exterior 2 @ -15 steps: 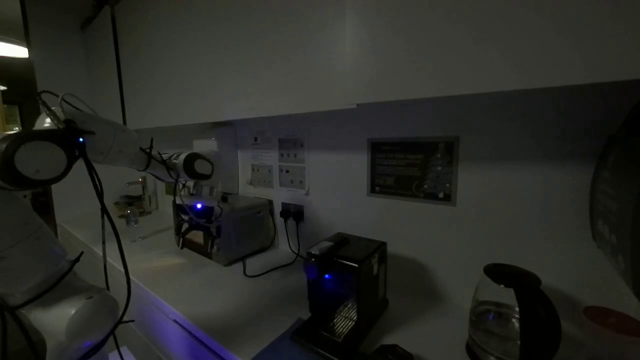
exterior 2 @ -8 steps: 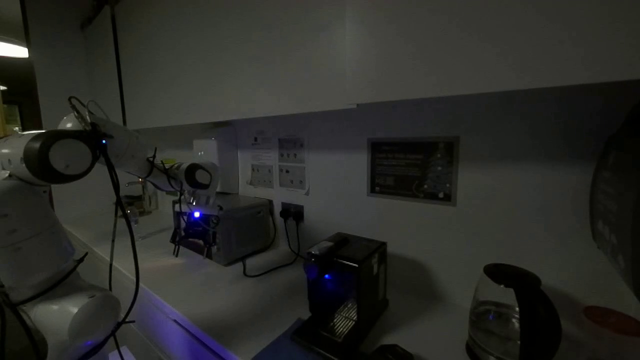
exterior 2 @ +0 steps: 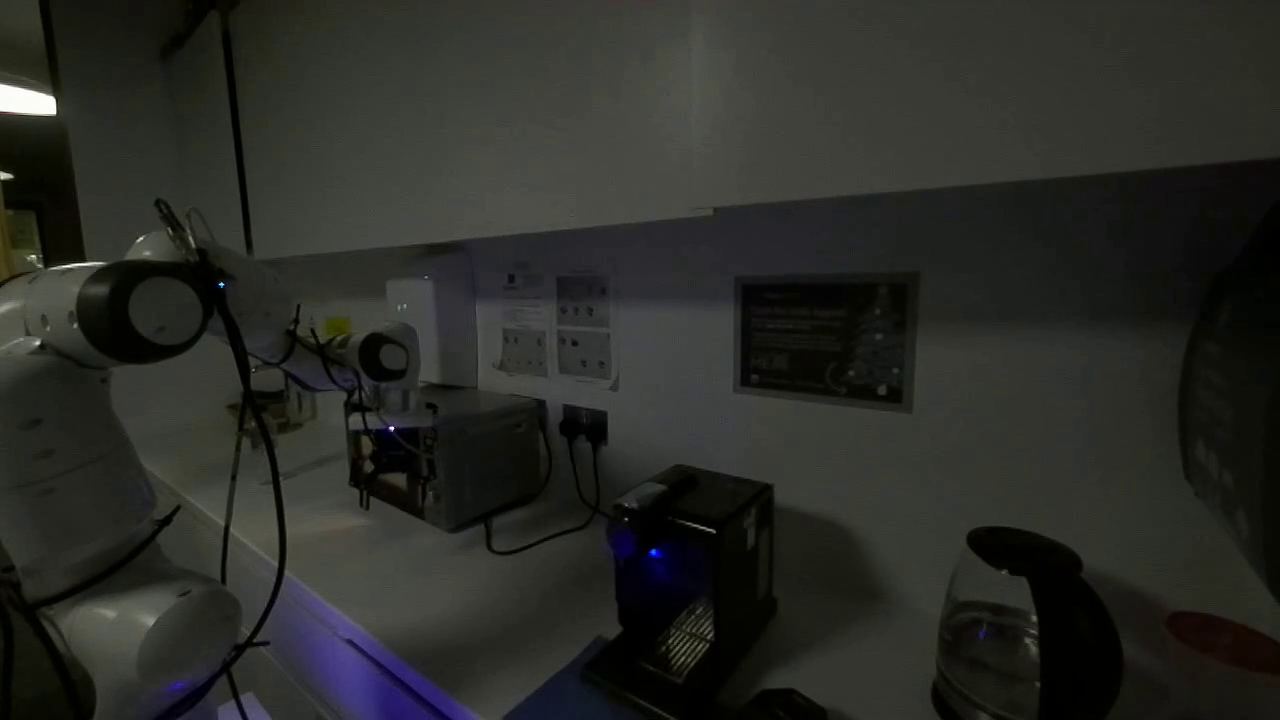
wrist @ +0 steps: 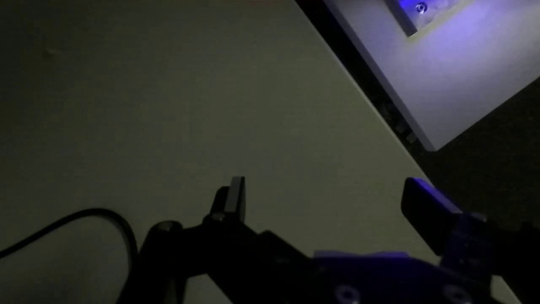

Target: Switch off the oven

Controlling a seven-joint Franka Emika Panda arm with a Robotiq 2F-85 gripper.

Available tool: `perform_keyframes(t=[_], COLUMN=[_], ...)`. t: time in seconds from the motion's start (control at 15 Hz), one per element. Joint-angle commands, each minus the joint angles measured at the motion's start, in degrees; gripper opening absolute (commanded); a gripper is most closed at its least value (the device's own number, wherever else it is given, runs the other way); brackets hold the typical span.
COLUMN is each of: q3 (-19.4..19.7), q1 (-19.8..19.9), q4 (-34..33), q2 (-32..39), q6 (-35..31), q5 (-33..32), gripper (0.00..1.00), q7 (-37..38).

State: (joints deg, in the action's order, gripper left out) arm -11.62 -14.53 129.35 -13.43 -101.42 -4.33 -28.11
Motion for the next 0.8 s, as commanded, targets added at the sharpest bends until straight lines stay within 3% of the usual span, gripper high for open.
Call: perform_keyframes(t=[0.0, 0.4, 0.6, 0.67, 0.73], q3=[-1.1, -2.6, -3.1, -3.2, -3.2], q1=[-1.2, -3.2, -3.9, -4.2, -4.4], q4=[-1.3, -2.3, -2.7, -2.8, -2.6], q2=[0.2, 1.3, 1.9, 2.1, 2.0], q6=[-3.8, -8.8, -12.0, -13.0, -14.9], q5=[-1.1, -0.7, -0.4, -0.2, -0.3], gripper=[1.00, 0.99, 0.81, 0.66, 0.58], q7=[1.5, 0.1, -0.8, -0.9, -1.1])
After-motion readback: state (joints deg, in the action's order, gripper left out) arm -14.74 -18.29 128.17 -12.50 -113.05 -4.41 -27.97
